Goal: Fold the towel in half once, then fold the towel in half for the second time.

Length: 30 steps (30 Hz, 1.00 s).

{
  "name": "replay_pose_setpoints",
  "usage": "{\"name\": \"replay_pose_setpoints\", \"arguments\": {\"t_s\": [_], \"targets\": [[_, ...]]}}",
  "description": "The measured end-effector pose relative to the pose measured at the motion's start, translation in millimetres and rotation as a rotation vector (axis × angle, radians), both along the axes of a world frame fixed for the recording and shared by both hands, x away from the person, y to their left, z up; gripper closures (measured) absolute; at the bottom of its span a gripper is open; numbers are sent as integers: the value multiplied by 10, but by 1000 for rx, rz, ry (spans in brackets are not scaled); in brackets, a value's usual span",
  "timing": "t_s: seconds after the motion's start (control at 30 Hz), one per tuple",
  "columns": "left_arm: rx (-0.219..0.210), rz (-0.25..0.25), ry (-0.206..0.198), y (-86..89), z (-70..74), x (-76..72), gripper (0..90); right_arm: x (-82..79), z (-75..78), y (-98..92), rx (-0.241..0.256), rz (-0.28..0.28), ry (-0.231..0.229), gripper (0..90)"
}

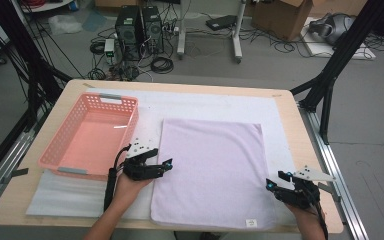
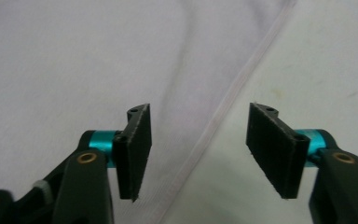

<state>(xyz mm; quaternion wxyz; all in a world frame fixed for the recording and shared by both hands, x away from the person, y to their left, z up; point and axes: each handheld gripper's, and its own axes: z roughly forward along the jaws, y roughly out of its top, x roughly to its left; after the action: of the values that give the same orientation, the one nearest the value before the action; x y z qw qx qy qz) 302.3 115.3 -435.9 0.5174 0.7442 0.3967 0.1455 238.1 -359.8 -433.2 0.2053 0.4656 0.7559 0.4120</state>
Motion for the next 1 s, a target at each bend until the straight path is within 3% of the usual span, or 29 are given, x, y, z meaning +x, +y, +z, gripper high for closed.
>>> {"name": "replay_pose_setpoints", "arguments": {"t_s": [0.13, 0.2, 0.33, 0.43, 1.0], "targets": [[-41, -8, -13, 14, 31, -27, 248, 91, 64, 14, 13, -41, -42, 267], [-29, -8, -22, 1, 34, -47, 226, 102, 83, 25, 34, -65, -68, 233], [-34, -15, -27, 10, 26, -74, 195, 61, 86, 77, 11, -40, -95, 208], [-49, -16, -35, 35, 41, -76, 195, 33, 85, 100, 1, -12, -98, 203], [-72, 0, -42, 144, 77, -29, 213, 78, 72, 108, 7, -7, -91, 198]]}}
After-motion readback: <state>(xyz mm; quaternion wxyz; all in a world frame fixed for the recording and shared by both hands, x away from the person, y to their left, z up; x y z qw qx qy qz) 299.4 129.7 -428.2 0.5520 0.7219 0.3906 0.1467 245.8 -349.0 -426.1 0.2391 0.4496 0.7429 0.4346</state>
